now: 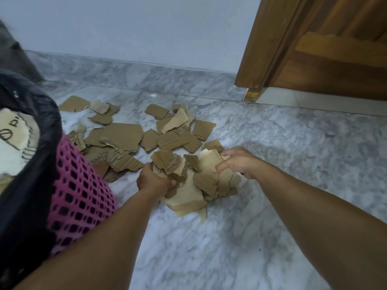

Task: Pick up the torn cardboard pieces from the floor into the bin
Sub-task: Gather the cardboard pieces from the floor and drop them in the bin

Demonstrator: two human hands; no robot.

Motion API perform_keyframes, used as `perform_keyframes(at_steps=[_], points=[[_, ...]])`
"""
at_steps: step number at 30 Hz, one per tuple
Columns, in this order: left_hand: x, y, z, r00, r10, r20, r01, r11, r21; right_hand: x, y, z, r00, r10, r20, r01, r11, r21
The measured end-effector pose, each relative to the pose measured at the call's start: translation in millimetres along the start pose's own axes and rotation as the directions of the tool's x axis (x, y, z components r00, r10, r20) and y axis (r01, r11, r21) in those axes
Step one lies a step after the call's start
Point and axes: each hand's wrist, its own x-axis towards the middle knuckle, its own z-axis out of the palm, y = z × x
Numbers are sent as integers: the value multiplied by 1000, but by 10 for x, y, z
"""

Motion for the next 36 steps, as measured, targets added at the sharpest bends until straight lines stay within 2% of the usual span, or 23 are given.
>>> perform_keyframes(at_steps=[5, 9, 14, 19, 22, 26, 30, 32, 34, 36], points=[[-255, 372, -191, 992, 113, 54, -108, 990, -88, -475, -208, -362, 999, -18, -28, 22, 986, 165], [-481, 789, -484, 986, 165, 35, -161, 982, -96, -954, -459, -671, 996, -54, -71, 69, 971, 230], [-928, 1328, -1060, 961, 268, -68, -274, 957, -95, -1713, -999, -936, 980, -155, -125, 184, 943, 279], [-1430, 1667, -1817, 935, 345, -82, -351, 933, -81, -2420, -1658, -941, 948, -261, -185, 300, 924, 237], [-1701, 1666, -2413, 925, 355, -137, -366, 929, -62, -2789, -2091, -742, 934, -305, -183, 342, 913, 222], [-1858, 1363, -3243, 920, 286, -267, -308, 951, -42, -3040, -2638, -175, 923, -366, -121, 385, 895, 224], [-1837, 924, -3759, 909, 204, -363, -232, 972, -35, -3009, -2971, 601, 917, -389, -84, 398, 892, 213], [-1778, 671, -3891, 918, 164, -361, -197, 979, -57, -2903, -3046, 999, 908, -413, -71, 419, 888, 190], [-1750, 414, -3950, 934, 150, -325, -167, 986, -25, -2904, -3045, 1373, 901, -428, -70, 432, 899, 74], [-1710, 190, -3970, 943, 130, -305, -81, 983, 167, -2952, -2965, 1597, 877, -467, -115, 446, 879, -166]])
